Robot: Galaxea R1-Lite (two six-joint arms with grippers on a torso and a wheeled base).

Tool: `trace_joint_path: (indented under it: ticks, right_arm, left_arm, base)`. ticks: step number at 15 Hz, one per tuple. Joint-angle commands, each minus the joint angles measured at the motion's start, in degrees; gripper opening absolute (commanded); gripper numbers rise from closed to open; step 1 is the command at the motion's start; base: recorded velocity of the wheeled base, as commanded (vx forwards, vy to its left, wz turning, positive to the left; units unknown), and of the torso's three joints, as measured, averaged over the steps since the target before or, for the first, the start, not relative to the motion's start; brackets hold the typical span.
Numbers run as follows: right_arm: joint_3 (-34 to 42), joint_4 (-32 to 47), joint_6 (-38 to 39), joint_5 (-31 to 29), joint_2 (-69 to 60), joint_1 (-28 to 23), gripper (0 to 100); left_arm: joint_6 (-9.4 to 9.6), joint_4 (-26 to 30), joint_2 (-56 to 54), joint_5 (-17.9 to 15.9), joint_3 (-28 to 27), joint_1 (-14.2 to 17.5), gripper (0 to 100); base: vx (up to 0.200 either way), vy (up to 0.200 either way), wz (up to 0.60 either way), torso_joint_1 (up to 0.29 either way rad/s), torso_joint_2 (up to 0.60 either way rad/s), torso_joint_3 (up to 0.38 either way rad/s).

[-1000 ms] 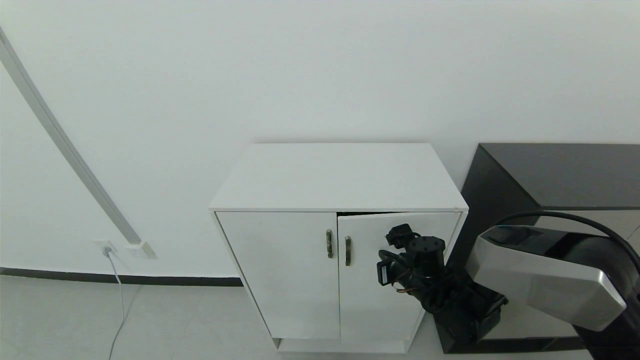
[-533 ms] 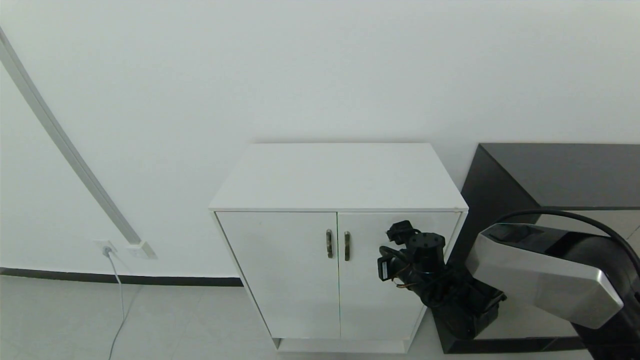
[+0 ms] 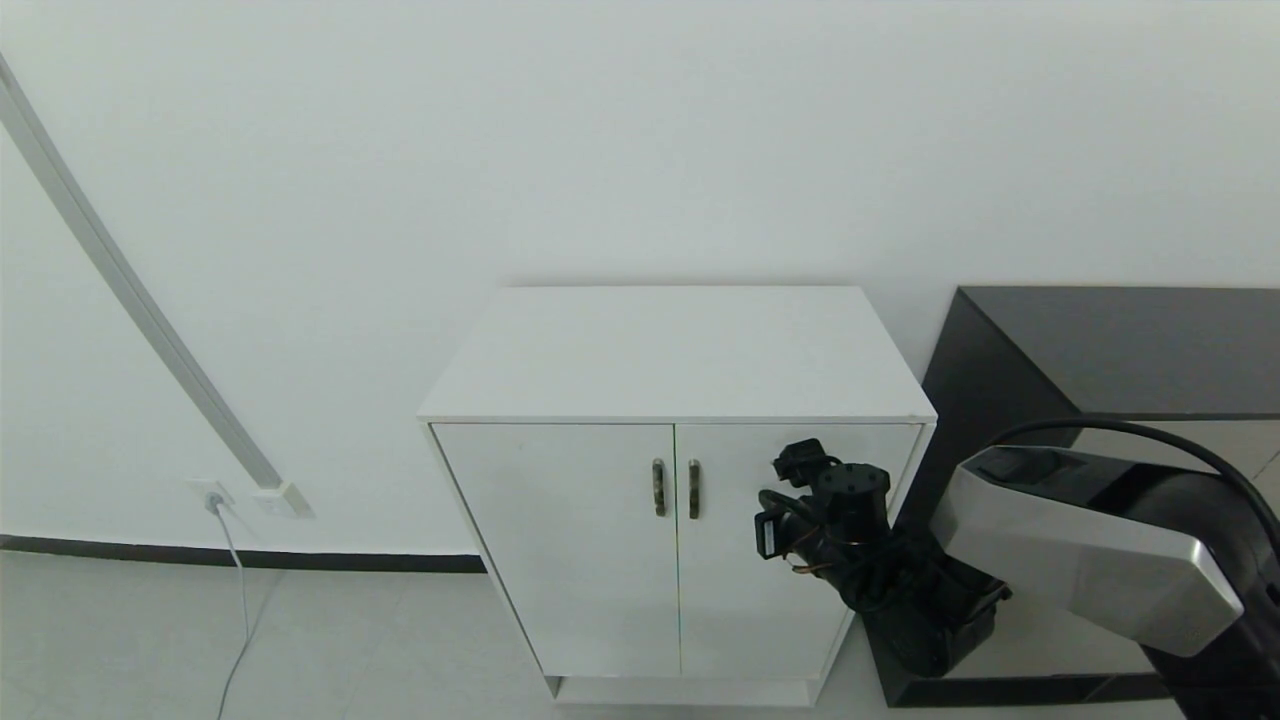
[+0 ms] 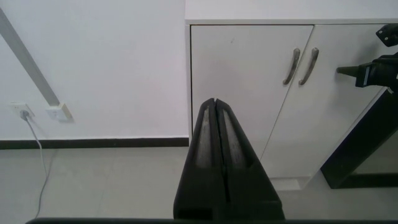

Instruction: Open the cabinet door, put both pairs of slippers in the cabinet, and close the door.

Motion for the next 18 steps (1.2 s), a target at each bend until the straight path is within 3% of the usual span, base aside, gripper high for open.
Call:
trace_joint_path:
  ticks: [1, 7, 11, 18]
  right_arm:
    - [-0.64, -0.01, -0.01, -0.02, 0.44, -0.08, 0]
    - [-0.11, -0.28, -0.01, -0.11, 0.18, -0.08, 0]
    - [7.01, -2.30, 0.08, -0.46, -5.36, 0.18, 0]
    - [27.40, -11.44, -0.01, -1.51, -19.86, -2.10, 0]
  left_arm:
    - [-0.01, 0.00, 0.05, 0.01, 0.01, 0.01, 0]
    - [-0.01, 0.00, 0.05, 0.01, 0.01, 0.01, 0]
    - [-0.10, 0.00, 0.05, 0.01, 0.01, 0.01, 0]
    - [-0.01, 0.00, 0.05, 0.01, 0.01, 0.01, 0]
  base:
    - [0.000, 0.000, 0.00, 0.000, 0.00, 0.000]
    - [0.000, 0.000, 0.00, 0.000, 0.00, 0.000]
    - [0.000, 0.000, 0.00, 0.000, 0.00, 0.000]
    - [0.000, 0.000, 0.00, 0.000, 0.00, 0.000]
